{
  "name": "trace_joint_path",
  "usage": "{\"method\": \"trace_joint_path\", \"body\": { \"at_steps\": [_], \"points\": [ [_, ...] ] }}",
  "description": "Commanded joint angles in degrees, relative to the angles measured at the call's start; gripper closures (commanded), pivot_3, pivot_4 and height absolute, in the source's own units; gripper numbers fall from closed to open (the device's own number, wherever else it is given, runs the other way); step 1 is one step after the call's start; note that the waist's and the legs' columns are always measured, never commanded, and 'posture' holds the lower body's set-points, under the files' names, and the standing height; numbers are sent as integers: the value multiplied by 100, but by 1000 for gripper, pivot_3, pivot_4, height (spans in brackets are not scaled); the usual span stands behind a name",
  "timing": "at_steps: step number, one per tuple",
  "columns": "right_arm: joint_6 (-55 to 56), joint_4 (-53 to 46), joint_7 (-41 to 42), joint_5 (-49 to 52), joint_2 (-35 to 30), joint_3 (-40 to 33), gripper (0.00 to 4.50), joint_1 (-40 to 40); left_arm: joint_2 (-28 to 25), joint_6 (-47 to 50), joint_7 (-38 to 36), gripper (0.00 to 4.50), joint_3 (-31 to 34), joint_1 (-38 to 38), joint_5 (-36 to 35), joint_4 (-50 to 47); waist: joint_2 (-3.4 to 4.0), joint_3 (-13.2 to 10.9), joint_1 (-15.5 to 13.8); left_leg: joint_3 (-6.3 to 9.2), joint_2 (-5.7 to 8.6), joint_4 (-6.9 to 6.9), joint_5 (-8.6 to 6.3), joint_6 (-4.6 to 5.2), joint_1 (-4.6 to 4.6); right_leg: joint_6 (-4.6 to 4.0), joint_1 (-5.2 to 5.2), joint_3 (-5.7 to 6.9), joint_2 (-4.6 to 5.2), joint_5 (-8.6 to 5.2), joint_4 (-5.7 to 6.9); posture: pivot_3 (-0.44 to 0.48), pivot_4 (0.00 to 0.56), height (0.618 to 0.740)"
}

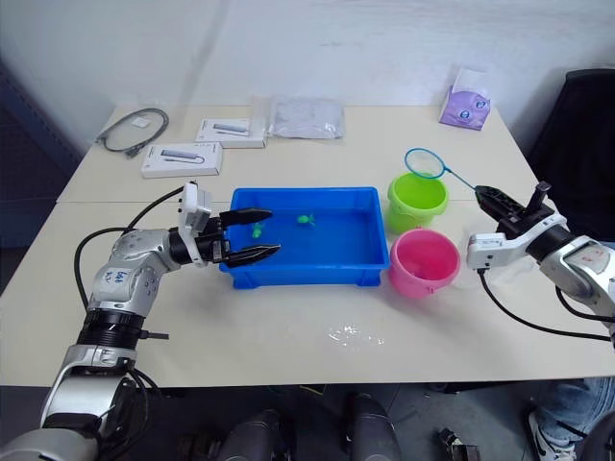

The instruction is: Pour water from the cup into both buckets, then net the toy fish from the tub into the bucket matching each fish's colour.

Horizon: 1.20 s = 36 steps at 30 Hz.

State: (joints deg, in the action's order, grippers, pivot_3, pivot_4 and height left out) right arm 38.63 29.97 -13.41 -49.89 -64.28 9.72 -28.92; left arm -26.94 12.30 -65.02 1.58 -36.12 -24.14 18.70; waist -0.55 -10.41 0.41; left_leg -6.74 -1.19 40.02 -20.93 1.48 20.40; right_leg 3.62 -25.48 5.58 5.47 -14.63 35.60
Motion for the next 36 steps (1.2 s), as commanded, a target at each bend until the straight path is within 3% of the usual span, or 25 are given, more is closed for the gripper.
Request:
{"method": "trace_joint_path", "body": {
  "at_steps": [1, 5, 7, 9, 11, 13, 16, 20, 23, 31, 36],
  "points": [
    [-146, 199, -144, 172, -79, -191, 4500, -7, -8, -110, 50, 76, 111, 29, -28, -191, 0, 0, 0, -1, 0, 0, 0, 0, 0, 0, 0, 0, 1, 0, 1, 0, 150, 740],
    [124, -187, 634, 1624, 184, -559, 4500, 186, -91, -107, 69, 76, 158, 131, -42, -258, 0, 0, -3, 1, -1, 0, 0, 0, 0, 0, 1, 1, -1, 0, -2, 0, 150, 740],
    [-175, -742, 1914, 3328, 511, -619, 4500, 316, -217, -128, 76, 76, 264, 224, -51, -263, 0, 0, 20, 1, -1, 0, 0, 0, -1, 0, 1, 1, -2, 0, -3, 0, 150, 740],
    [-1529, -1834, 3467, 5331, 879, -571, 4500, 562, -368, -166, 49, 76, 418, 313, -95, -218, -1, 0, 88, 2, -7, 0, 0, -1, -5, 0, 5, 1, -8, 0, -3, 0, 150, 740],
    [-2743, -2623, 4235, 6383, 1070, -643, 4500, 728, -446, -181, 58, 76, 507, 349, -114, -181, -1, 0, 105, 11, -15, 1, 0, -1, -7, -1, 10, 7, -11, 0, 4, 0, 150, 740],
    [-4180, -3342, 4606, 7162, 1139, -655, 4500, 750, -586, -218, 44, 76, 620, 383, -91, -85, 0, -1, 93, 18, -14, 5, -1, 0, -2, -2, 10, 17, -5, 1, 17, 0, 150, 740],
    [-6773, -4210, 4539, 8268, 1185, -596, 4500, 627, -833, -300, 3, 76, 751, 433, -23, 41, 1, -1, 89, 26, -12, 10, -5, 10, 1, -5, 10, 22, 6, 2, 16, 0, 150, 740],
    [-8180, -4623, 4481, 8583, 1335, -492, 4500, 375, -949, -263, -17, 76, 794, 473, -48, -11, 1, -1, 21, 43, -8, 8, -8, 13, 9, -9, 11, 36, 17, 1, 5, 0, 150, 740],
    [-9515, -4424, 4270, 8406, 1624, 41, 4500, -265, -983, -224, 31, 76, 804, 536, -59, -117, 0, -1, -12, 41, -4, 9, -9, 14, 11, -9, 7, 35, 21, 1, 3, 0, 150, 740],
    [-10235, -3445, 3979, 7526, 2661, 750, 4500, -1506, -948, -129, 180, 76, 783, 705, -71, -367, 1, -1, -7, 36, 1, 6, -9, 14, 26, -11, -6, 40, 19, 1, 9, 0, 150, 740],
    [-10025, -3047, 4009, 7152, 3164, 801, 4500, -1765, -960, -102, 256, 76, 800, 737, -68, -441, 1, -1, -12, 40, 1, 5, -9, 14, 31, -10, -7, 45, 18, 1, 7, 0, 150, 740]
  ]
}}
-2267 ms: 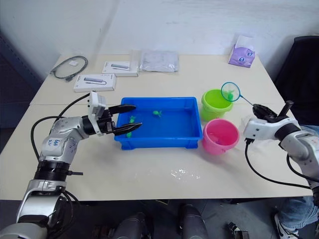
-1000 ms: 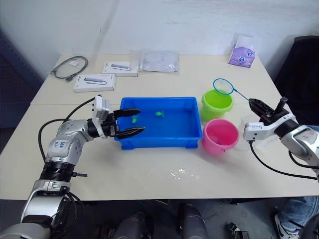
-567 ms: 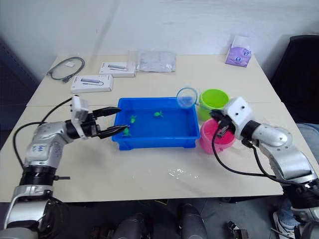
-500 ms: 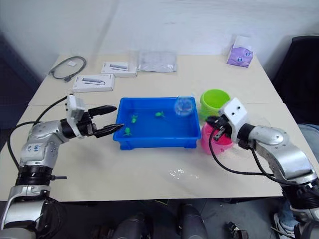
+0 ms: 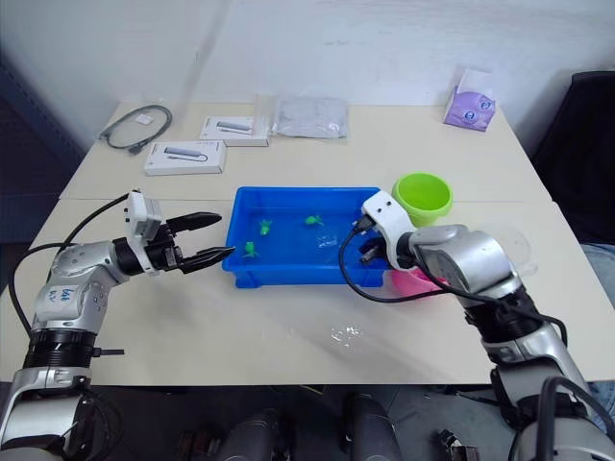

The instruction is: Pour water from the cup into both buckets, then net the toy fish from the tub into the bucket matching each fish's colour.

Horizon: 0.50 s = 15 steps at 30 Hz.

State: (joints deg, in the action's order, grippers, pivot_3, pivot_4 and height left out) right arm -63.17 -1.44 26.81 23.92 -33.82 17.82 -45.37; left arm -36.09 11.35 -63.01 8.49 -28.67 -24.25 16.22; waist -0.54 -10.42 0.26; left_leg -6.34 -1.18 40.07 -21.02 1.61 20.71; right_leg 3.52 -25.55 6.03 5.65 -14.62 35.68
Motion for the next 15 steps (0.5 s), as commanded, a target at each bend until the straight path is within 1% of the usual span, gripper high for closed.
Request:
{"method": "trace_joint_path", "body": {
  "at_steps": [1, 2, 4, 6, 10, 12, 15],
  "points": [
    [230, 163, -35, -301, 220, -51, 4500, -124, -46, -1, 66, 76, 109, 1, -58, -210, 0, 0, 4, 0, 0, 0, 0, 0, 2, 0, -1, 1, -1, 0, 0, 0, 150, 740],
    [278, 206, -39, -357, 291, -89, 4500, -122, -47, 4, 74, 76, 107, 6, -60, -222, 0, 0, 5, 0, 1, 1, 0, 0, 3, 0, -1, 1, 0, 0, 0, 0, 150, 740],
    [842, 266, -92, -457, 529, -321, 4500, -13, -41, 21, 104, 76, 106, 26, -68, -266, 0, 0, 16, -1, 2, 1, 0, 0, 4, 1, -1, 1, 0, 1, -1, 0, 150, 740],
    [1202, 176, 15, -526, 578, -405, 4500, 101, -37, 39, 129, 76, 105, 43, -77, -309, 0, 0, 23, 0, 2, 1, 0, 0, 4, 1, -1, 2, -1, 1, -1, 0, 150, 740],
    [1292, -414, 315, -434, 359, -602, 4500, 509, -29, 83, 169, 76, 107, 71, -91, -392, 0, 0, 5, 6, 2, 0, 0, 0, 12, 2, -2, 7, -1, 1, -5, 0, 150, 740],
    [1519, -722, 420, -534, 158, -681, 4500, 750, -21, 124, 175, 76, 101, 89, -112, -439, 0, 0, 3, 8, 3, 1, 0, 0, 15, 3, -3, 9, -1, 1, -7, 0, 150, 740],
    [1401, -1309, 476, -394, -53, -989, 4500, 1154, 52, 203, 209, 76, 104, 114, -180, -474, 0, 0, -1, 12, 3, 2, 0, 0, 19, 3, -3, 12, -1, 2, -9, 0, 150, 740]
  ]
}}
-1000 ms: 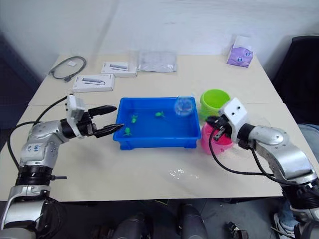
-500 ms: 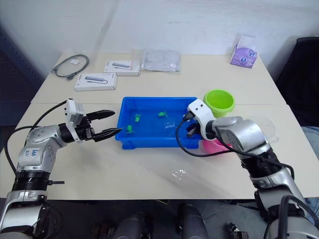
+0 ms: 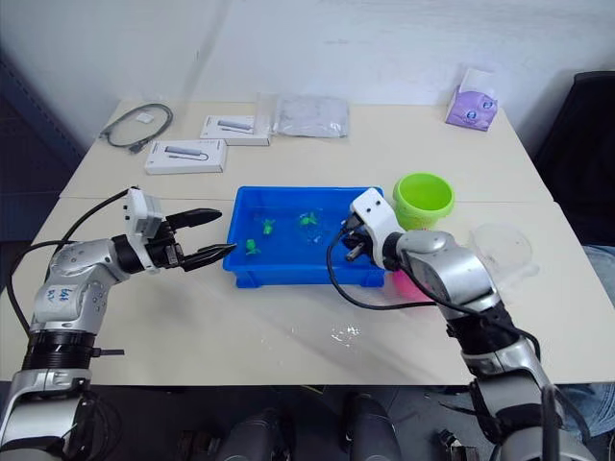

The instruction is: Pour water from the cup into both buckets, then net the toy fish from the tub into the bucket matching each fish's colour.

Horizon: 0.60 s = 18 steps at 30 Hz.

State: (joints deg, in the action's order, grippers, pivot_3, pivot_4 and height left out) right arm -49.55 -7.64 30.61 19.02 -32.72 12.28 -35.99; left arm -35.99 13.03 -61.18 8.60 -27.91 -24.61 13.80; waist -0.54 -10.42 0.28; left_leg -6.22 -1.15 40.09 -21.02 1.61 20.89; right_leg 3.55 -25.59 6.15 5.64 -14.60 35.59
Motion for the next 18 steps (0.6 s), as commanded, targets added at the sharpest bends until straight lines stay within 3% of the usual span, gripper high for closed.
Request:
{"method": "trace_joint_path", "body": {
  "at_steps": [1, 8, 18],
  "points": [
    [67, -921, 146, 170, -226, -561, 4500, 389, 65, 38, 30, 76, 73, 49, -143, -251, 0, 0, -4, 2, 0, 0, 0, 0, 1, 0, 0, 1, 0, 0, 0, 0, 150, 740],
    [64, -2030, 403, 762, -467, -1559, 4500, 1208, 153, 8, -111, 76, -63, -152, -109, -149, 0, 0, -10, 1, 0, 1, 0, 0, 1, 0, 0, 1, -5, 0, -1, 0, 150, 740],
    [-205, -2405, 346, 1229, -905, -2794, 4500, 1541, 601, 175, -118, 76, -36, -833, -428, -115, -1, 0, -37, 6, 7, 2, 2, 3, 4, 2, 1, 3, -7, 1, -2, 0, 150, 740]
  ]
}}
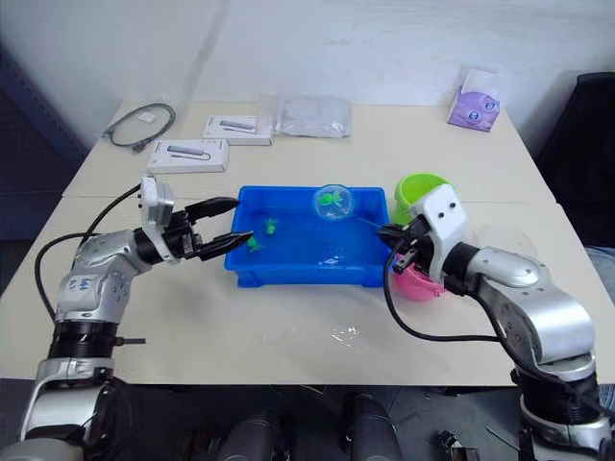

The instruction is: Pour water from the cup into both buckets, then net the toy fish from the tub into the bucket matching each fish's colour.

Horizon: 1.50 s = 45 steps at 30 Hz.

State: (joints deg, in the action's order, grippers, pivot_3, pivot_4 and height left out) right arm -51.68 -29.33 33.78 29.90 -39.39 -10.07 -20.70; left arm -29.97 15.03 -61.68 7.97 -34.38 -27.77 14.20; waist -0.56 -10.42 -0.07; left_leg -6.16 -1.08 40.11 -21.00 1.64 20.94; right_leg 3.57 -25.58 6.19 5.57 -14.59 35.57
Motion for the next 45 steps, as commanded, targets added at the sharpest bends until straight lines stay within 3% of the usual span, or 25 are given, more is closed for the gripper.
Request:
{"method": "trace_joint_path", "body": {
  "at_steps": [1, 9, 20, 31, 36, 40, 42, 45],
  "points": [
    [64, -188, 59, 126, -344, -667, 4500, 54, 19, -30, -77, 76, 21, -252, -119, -149, 0, 0, -3, 0, 1, 0, 0, 0, 0, 1, 0, 0, -1, 1, 0, 0, 150, 740],
    [1373, 987, 46, -875, -1061, -1042, 4500, 291, 214, -28, -111, 76, -111, -527, -61, -190, 0, 0, -6, 1, 15, -1, 5, 9, 0, 9, 2, -3, -6, 5, -2, 0, 150, 740],
    [4454, 2897, -445, -2971, -1356, -365, 4500, 368, 345, -259, -144, 76, -313, -520, 99, -1, 0, 0, 16, -4, 13, -1, 9, 5, -3, 11, 2, -6, -8, 6, -1, 0, 150, 740],
    [7234, 4373, -2199, -5491, -2053, 464, 4500, 420, 239, -557, -246, 76, -515, -342, 435, 114, 0, 0, 18, -3, 12, -1, 14, -4, -3, 11, 2, -9, -1, 6, -2, 0, 150, 740],
    [7917, 4805, -3021, -6493, -2343, 874, 4500, 239, 280, -724, -295, 76, -543, -248, 478, 205, 1, 0, 28, -4, 5, -1, 17, -10, -4, 10, 3, -12, 2, 5, -2, 0, 150, 740],
    [8152, 4948, -2865, -5782, -2090, 734, 4500, 84, 268, -855, -242, 76, -460, -217, 474, 296, 1, 0, 27, -5, 4, -2, 19, -14, -7, 10, 3, -14, -2, 5, -1, 0, 150, 740],
    [7896, 4625, -2137, -4477, -1671, 515, 4500, 37, 118, -926, -246, 76, -279, -135, 438, 439, 1, 0, 53, -6, -1, -2, 20, -16, -12, 10, 8, -15, -7, 5, -3, 0, 150, 740],
    [6607, 3611, -641, -2204, -1072, 439, 4500, 61, -196, -1017, -328, 76, -17, 20, 382, 650, 0, 0, 101, -13, -10, -11, 21, -20, -37, 6, 22, -21, -15, 3, 2, 0, 150, 740]
  ]
}}
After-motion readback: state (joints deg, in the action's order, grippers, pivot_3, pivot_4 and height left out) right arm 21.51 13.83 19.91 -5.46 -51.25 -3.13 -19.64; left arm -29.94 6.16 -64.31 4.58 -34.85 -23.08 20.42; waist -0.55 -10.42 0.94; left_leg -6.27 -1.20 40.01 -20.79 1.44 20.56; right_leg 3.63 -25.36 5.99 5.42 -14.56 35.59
